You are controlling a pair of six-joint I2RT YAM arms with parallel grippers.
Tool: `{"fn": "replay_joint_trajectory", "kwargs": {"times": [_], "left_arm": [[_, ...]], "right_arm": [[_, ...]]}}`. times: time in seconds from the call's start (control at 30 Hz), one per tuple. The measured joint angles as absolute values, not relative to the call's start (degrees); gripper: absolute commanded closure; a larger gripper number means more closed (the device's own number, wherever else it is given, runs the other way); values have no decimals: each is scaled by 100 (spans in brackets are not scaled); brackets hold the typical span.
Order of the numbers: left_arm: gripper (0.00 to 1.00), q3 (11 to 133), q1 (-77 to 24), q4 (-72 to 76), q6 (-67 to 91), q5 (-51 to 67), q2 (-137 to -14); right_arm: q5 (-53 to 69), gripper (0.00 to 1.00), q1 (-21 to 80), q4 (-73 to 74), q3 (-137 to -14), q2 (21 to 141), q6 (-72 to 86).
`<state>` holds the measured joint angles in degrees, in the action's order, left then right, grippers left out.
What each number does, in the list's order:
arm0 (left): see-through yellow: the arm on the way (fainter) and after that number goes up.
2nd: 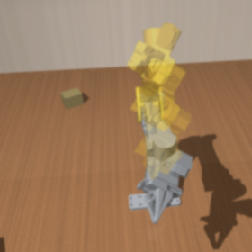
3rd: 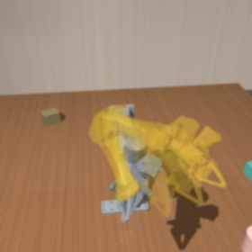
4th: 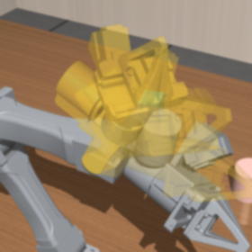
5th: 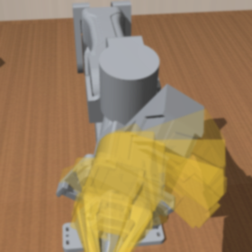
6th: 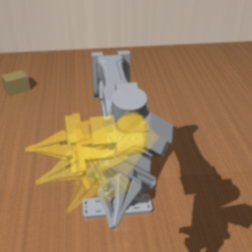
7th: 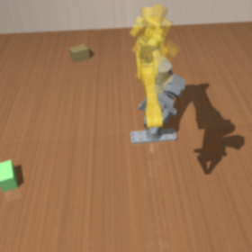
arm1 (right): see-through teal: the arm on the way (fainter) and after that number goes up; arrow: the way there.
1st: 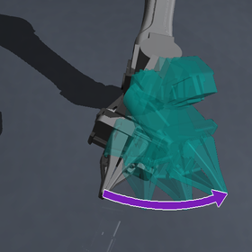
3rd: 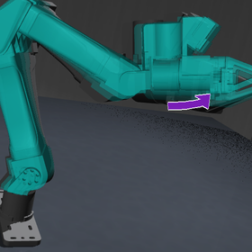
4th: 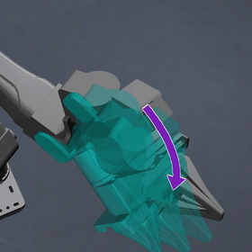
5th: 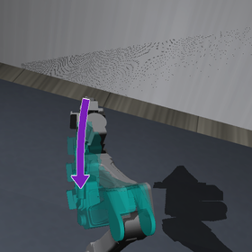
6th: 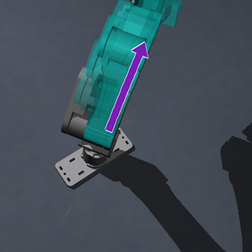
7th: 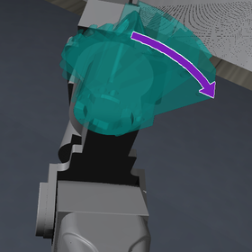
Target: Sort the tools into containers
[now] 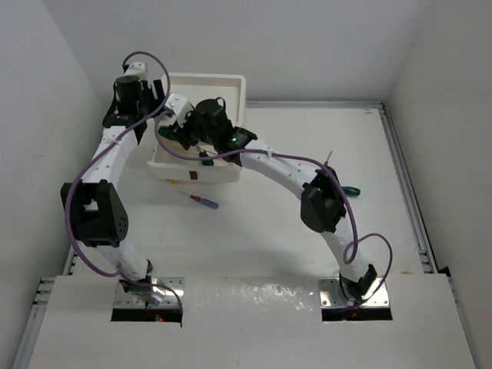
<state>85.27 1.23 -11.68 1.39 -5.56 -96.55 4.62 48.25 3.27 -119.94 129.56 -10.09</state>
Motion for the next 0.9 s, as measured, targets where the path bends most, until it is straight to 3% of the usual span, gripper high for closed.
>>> {"fn": "replay_joint_trajectory", "kwargs": {"times": [0.17,0.33,0.47,0.73,0.83,0.9], "left_arm": [[26,8527,123,-1142,139,-556,-9666],[29,8530,123,-1122,143,-552,-9677],[32,8545,123,-1138,189,-548,-9686],[53,8552,102,-1177,574,-484,-9690],[67,8552,80,-1166,714,-392,-9690],[85,8549,62,-1149,794,-305,-9690]], "right_arm": [[497,45,4814,303,-12009,12986,-1050],[722,54,4783,215,-11896,12932,-1122],[947,56,4720,193,-11784,12860,-1295],[1334,50,4737,338,-11389,12545,-1503],[1433,50,4762,696,-11253,12536,-1446],[1474,51,4746,882,-11249,12593,-1378]]}}
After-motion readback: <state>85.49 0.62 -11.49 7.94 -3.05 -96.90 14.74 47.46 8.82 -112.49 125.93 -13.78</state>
